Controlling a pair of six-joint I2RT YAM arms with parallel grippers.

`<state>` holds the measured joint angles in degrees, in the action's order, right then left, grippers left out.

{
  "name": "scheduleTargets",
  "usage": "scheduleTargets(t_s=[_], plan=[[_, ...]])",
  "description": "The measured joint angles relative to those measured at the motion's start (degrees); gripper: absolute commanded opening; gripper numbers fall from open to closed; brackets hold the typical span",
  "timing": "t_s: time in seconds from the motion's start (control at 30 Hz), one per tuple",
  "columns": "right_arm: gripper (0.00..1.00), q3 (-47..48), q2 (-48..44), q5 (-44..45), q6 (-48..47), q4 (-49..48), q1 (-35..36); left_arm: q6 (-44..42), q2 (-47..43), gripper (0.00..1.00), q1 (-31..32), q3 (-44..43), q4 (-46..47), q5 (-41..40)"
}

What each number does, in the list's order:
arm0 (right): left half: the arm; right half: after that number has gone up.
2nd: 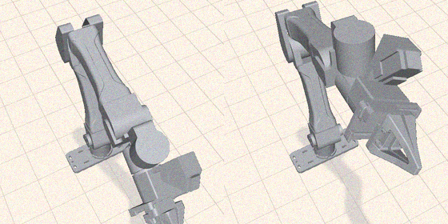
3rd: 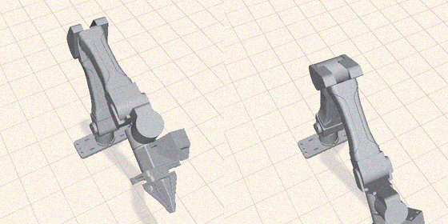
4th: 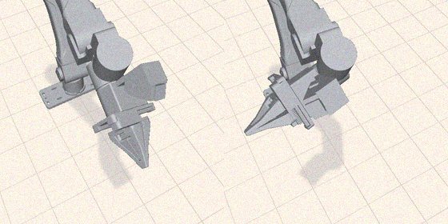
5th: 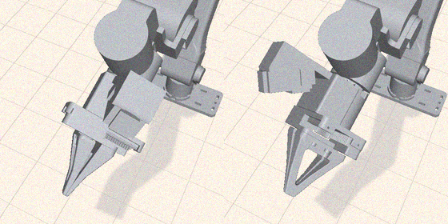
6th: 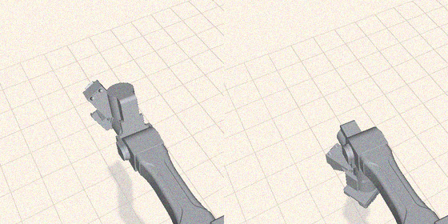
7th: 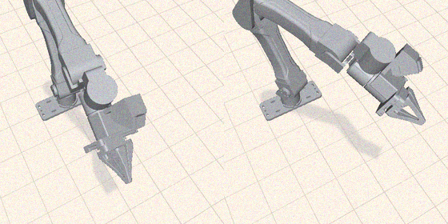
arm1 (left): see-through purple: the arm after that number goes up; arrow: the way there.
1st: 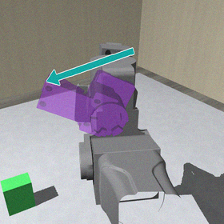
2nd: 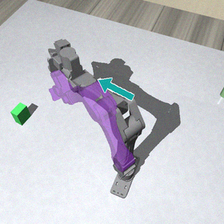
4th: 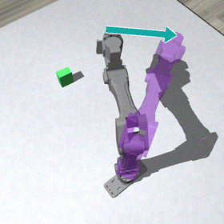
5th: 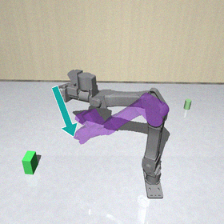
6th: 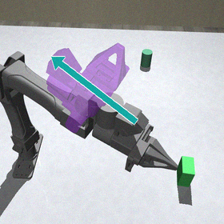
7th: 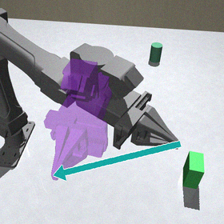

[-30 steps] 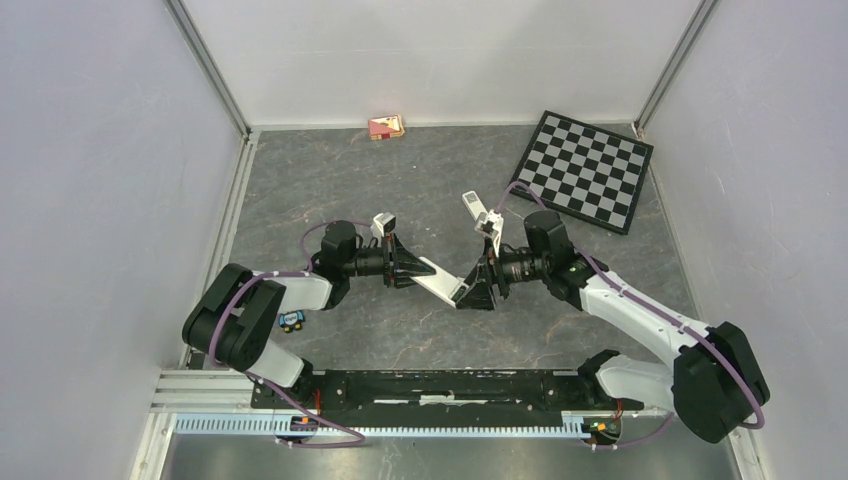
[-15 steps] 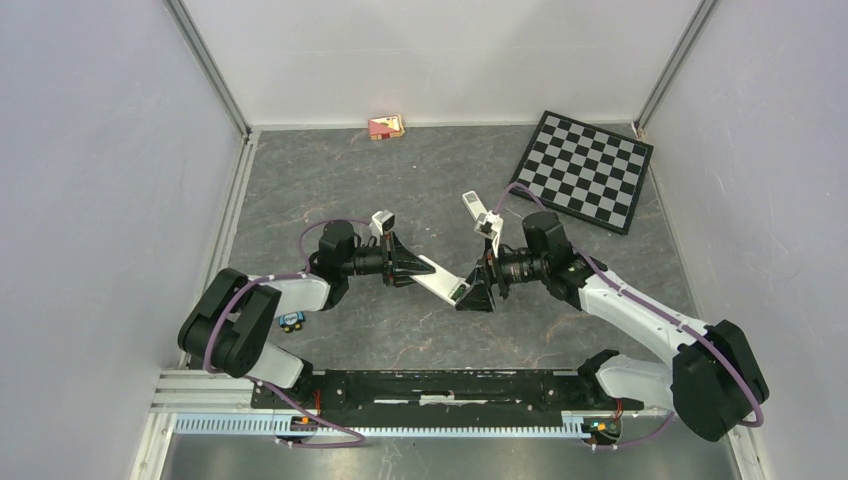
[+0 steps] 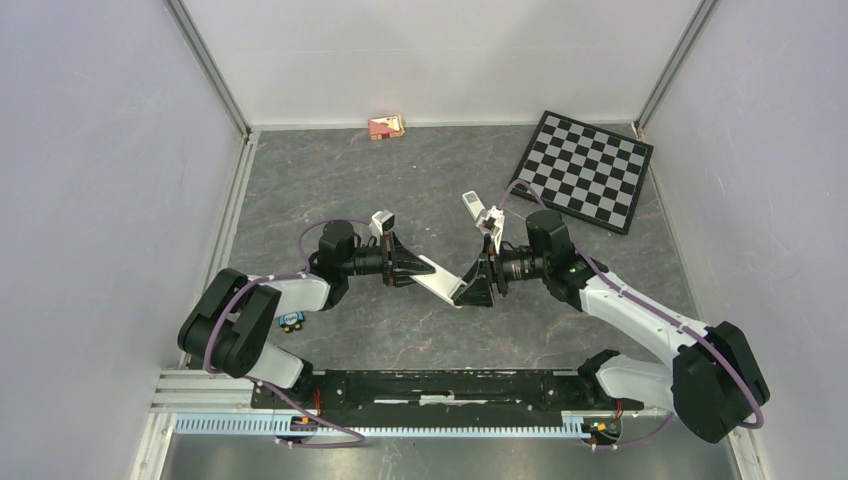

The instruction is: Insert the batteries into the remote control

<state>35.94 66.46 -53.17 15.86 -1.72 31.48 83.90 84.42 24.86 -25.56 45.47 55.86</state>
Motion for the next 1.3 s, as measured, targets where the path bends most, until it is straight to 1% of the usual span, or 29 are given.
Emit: scheduleTargets(t_s=[0.1,0.17,0.27,0.33,0.63,0.87,0.97,1.1,1.2,1.3], plan=[[0.72,-0.2,0.0,-0.2,0.4,0.0,0.0,0.0,0.0,0.02,0.0,0.0,0.0,0.0],[0.67,-0.2,0.0,-0.3,0.4,-0.2,0.0,0.0,-0.1,0.02,0.0,0.0,0.0,0.0],[0.57,-0.2,0.2,-0.2,0.3,-0.2,0.0,0.0,-0.1,0.02,0.0,0.0,0.0,0.2],[0.54,-0.2,0.4,-0.1,0.5,-0.2,-0.1,0.0,-0.2,0.02,0.0,0.0,0.0,0.2],[0.41,-0.2,1.1,0.4,0.8,-0.5,-0.3,-0.1,-0.8,0.02,0.0,0.0,-0.7,-0.3],[0.41,-0.2,1.1,0.2,0.7,-1.3,-0.4,1.0,-1.0,0.02,0.0,0.0,1.0,-0.2],[0.39,-0.2,0.5,-0.3,0.8,-2.2,-0.7,3.7,-0.7,0.02,-0.1,0.3,4.0,0.0],[0.4,-0.7,-0.7,-0.8,1.0,-3.9,-1.0,7.2,-0.4,0.02,-0.2,0.8,8.8,0.4],[0.42,-1.2,-1.2,-1.0,1.8,-5.6,-1.1,8.6,-0.4,0.02,-0.4,0.9,10.5,0.8],[0.47,-1.6,-1.3,-1.1,2.7,-6.7,-1.5,9.3,-0.4,0.02,-0.4,0.9,11.0,0.8]])
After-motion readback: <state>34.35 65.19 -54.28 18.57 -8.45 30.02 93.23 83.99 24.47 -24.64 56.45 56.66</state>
